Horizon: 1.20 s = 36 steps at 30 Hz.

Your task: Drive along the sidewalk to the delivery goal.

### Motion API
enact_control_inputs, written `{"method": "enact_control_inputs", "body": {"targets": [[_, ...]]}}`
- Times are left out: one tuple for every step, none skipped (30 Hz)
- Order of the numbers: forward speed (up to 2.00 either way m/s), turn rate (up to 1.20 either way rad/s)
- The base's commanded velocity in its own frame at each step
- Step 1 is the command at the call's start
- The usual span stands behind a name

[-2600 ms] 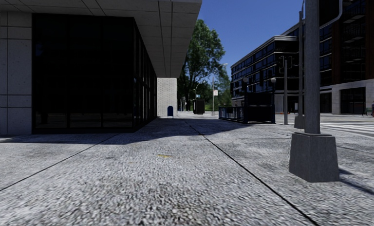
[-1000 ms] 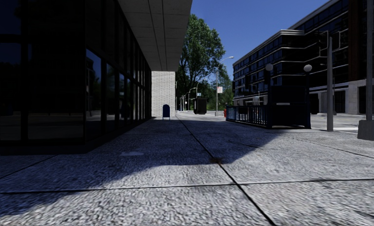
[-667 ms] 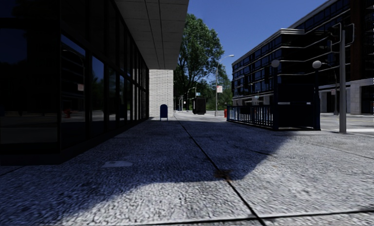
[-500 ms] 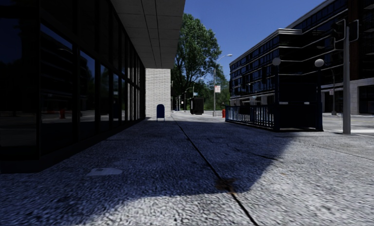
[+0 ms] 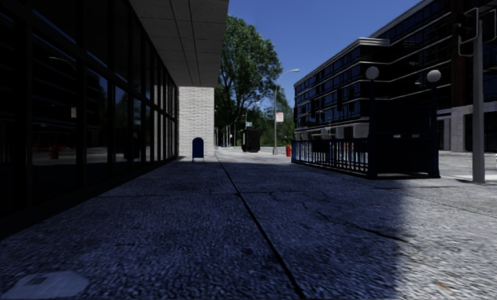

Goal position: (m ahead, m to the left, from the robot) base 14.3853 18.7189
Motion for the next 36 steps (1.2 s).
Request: {"method": "enact_control_inputs", "body": {"targets": [[1.86, -0.24], [1.86, -0.24], [1.86, -0.24], [1.86, -0.24], [1.86, -0.28], [1.86, -0.3], [1.86, -0.3], [1.86, -0.31], [1.86, -0.32], [1.86, -0.32], [1.86, -0.32], [1.86, -0.32], [1.87, -0.32], [1.88, -0.33], [1.88, -0.33], [1.88, -0.33], [1.88, -0.35], [1.88, -0.36], [1.88, -0.36], [1.88, -0.36], [1.88, -0.36], [1.88, -0.36], [1.88, -0.36], [1.88, -0.36], [1.88, -0.36], [1.88, -0.36], [1.88, -0.36], [1.88, -0.36], [1.88, -0.36], [1.88, -0.36], [1.88, -0.36], [1.88, -0.36], [1.88, -0.36], [1.88, -0.36], [1.88, -0.36], [1.88, -0.36]]}}
